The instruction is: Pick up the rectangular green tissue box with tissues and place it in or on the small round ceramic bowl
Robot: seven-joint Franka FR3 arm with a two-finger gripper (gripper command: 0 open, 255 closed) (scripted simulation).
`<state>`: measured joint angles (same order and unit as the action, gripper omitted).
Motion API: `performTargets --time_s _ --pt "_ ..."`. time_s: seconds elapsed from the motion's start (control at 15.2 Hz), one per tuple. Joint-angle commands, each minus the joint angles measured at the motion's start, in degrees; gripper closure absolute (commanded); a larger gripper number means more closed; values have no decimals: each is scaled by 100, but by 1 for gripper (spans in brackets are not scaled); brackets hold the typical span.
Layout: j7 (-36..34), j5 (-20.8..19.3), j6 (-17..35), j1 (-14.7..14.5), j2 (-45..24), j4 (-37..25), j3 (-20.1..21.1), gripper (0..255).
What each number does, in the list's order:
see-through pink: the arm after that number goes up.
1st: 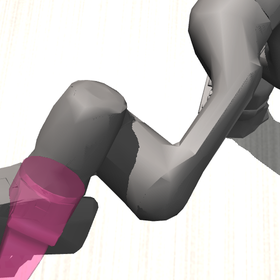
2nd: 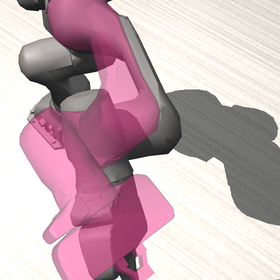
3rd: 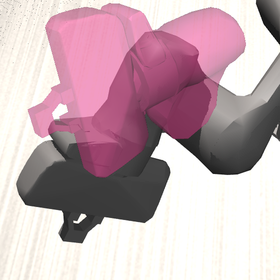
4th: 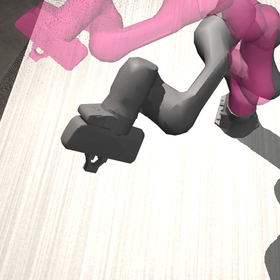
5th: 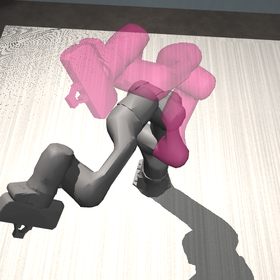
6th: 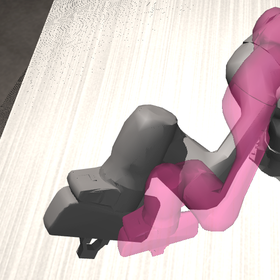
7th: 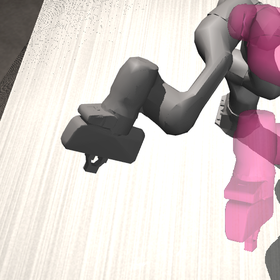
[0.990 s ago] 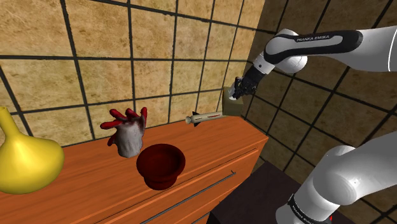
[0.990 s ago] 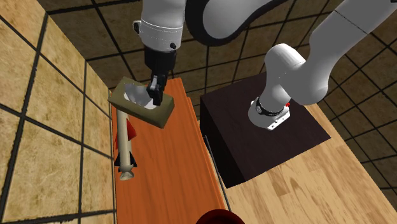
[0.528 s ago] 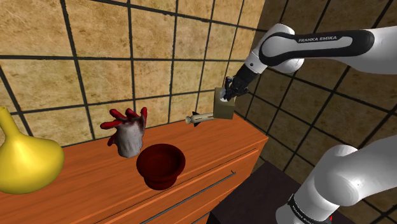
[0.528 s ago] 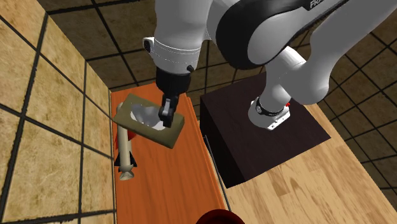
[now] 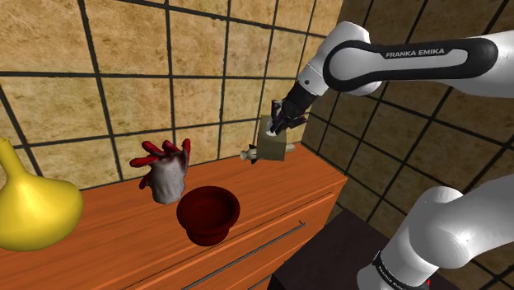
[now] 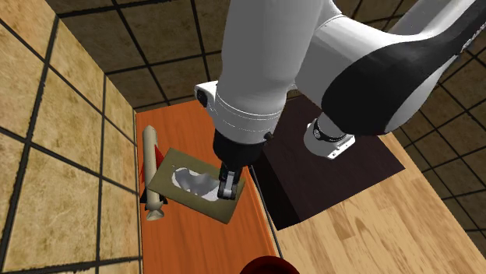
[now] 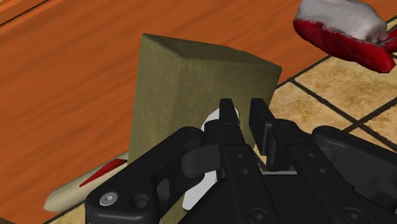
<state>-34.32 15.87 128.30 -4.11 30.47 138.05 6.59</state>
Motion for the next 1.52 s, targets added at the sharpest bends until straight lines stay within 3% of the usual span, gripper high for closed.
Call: performTargets --time_s 0.0,0.73,1.25,1.45 --pt "-304 13 7 -67 4 -49 234 255" --pt "-2065 -226 123 -263 -720 -968 1646 255" --pt "-3555 -997 49 -192 -1722 -2132 2757 255" --pt "-3571 -1009 280 -202 -1751 -1926 2778 255"
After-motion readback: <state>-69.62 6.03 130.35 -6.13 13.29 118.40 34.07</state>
